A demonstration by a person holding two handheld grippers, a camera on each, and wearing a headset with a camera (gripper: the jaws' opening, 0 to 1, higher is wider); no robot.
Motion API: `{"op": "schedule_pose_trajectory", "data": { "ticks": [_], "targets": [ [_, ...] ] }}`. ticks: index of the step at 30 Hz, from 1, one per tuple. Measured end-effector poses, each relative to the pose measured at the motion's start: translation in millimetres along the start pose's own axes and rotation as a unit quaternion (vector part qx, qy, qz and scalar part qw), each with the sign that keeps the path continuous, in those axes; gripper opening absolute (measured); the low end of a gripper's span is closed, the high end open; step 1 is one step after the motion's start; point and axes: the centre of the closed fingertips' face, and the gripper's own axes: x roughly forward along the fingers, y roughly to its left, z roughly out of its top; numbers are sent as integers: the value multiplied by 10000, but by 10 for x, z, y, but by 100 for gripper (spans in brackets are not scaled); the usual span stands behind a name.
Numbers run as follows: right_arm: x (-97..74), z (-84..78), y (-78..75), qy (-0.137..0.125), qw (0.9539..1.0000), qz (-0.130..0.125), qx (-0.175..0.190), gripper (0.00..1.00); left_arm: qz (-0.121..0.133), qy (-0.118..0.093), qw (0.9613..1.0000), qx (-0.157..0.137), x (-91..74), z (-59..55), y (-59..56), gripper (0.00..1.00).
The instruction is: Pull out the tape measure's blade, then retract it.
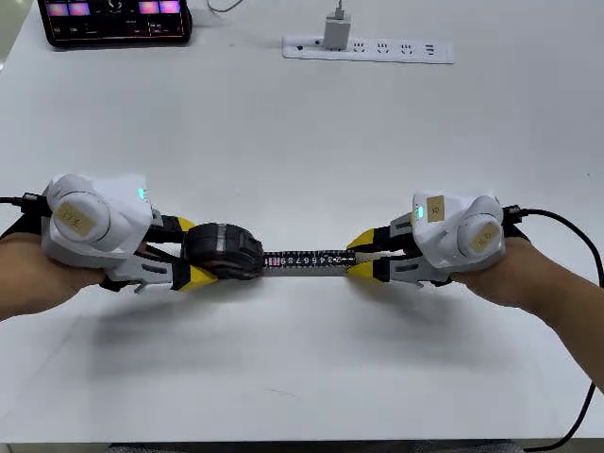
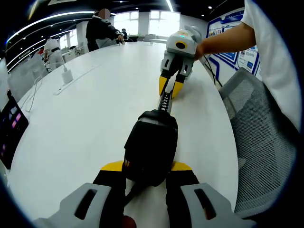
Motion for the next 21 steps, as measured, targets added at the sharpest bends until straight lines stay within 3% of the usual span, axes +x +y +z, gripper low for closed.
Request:
{"op": "schedule_pose_trajectory", "data": {
  "ticks": [21],
  "targets": [
    [-116,-143,16,91,9999,-19,115,9,-12,5,10000,29,3,3,-1,27]
  ]
}}
